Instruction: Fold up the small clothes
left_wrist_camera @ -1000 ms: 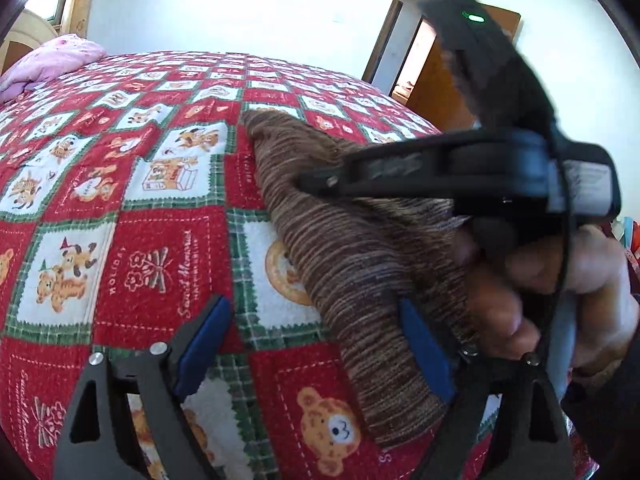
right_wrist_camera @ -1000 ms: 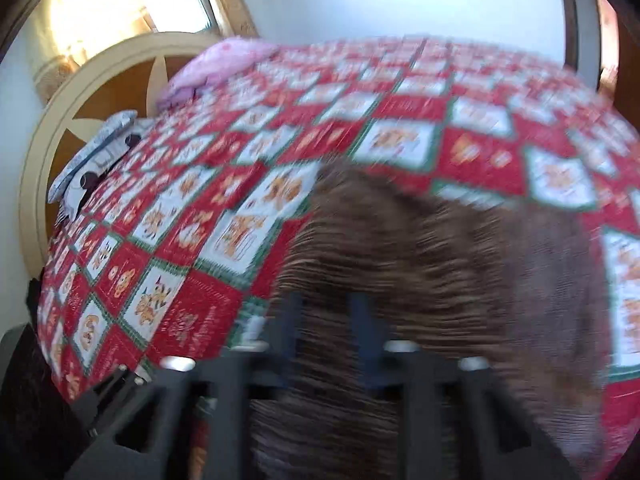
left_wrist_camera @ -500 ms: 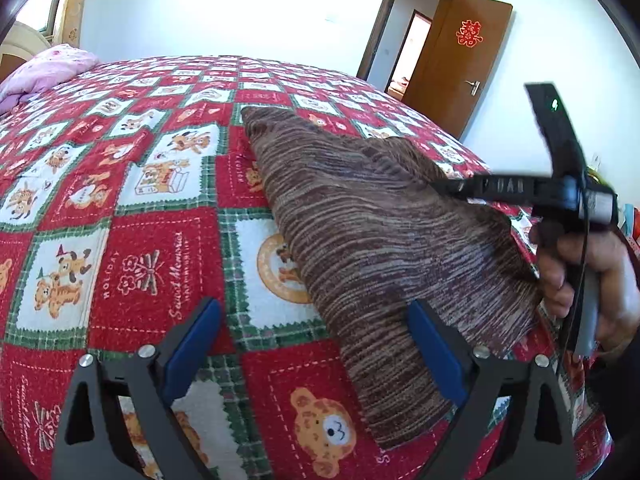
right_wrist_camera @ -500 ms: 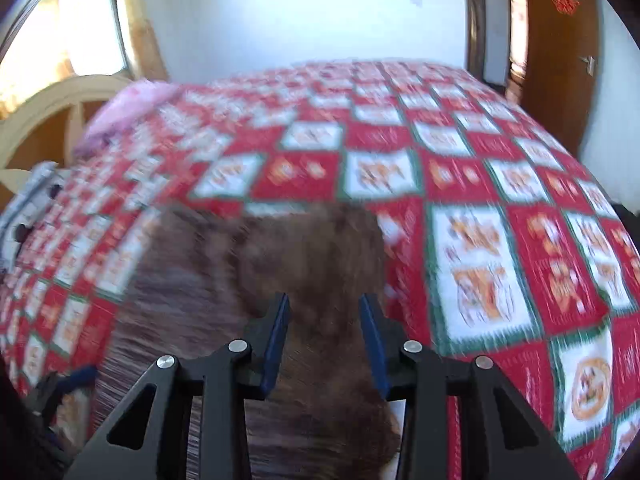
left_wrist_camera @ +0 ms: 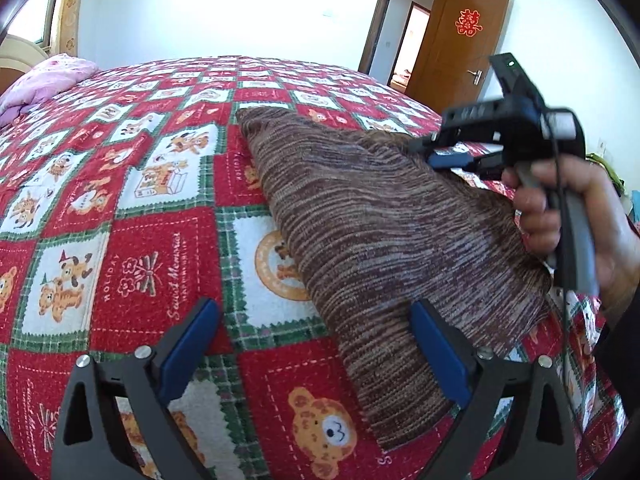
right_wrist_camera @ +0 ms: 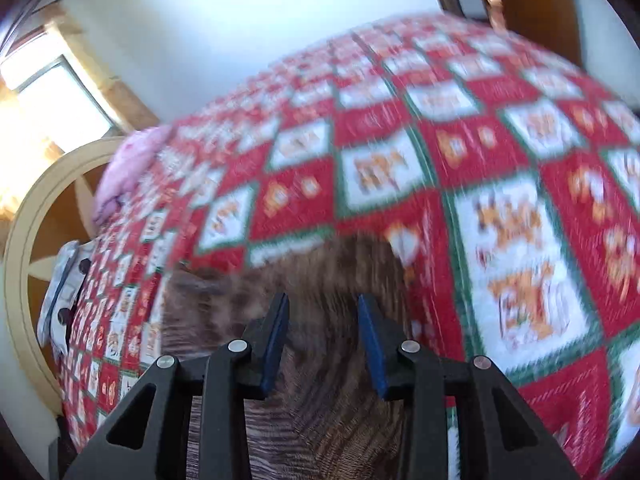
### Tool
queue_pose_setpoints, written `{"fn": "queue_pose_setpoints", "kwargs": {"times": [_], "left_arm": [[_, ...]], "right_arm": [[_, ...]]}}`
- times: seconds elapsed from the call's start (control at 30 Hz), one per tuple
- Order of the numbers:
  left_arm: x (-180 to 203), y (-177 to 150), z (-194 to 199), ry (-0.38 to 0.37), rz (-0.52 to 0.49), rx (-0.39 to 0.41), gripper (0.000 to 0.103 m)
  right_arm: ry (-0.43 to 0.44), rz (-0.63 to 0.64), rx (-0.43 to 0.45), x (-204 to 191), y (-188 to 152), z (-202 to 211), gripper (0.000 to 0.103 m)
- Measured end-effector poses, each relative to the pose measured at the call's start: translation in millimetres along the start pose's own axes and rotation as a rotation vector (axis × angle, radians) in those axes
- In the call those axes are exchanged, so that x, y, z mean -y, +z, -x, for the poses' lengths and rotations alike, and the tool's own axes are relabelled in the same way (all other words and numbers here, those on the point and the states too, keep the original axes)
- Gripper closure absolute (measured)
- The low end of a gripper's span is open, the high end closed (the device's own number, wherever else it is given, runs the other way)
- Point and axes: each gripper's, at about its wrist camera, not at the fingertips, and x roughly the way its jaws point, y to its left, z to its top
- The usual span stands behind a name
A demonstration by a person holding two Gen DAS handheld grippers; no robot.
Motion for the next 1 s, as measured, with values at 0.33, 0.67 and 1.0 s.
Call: {"fn": "queue_pose_setpoints", "kwargs": {"times": [0.33, 0.67, 1.0], "left_arm": [[2, 1, -3, 0.009, -0.017, -0.014, 0.0], [4, 2, -8, 0.028, -0.032, -0.038, 0.0], [3, 6, -12, 0.024, -0.023, -0.059, 0.0]], "right_arm": [[-0.25, 0.127, -0.046, 4, 7, -31, 0.067], [0.034, 0.011, -0.082, 53, -5, -18, 0.054], [0.184, 0.009, -0.06, 59, -12, -24, 0.053]]}}
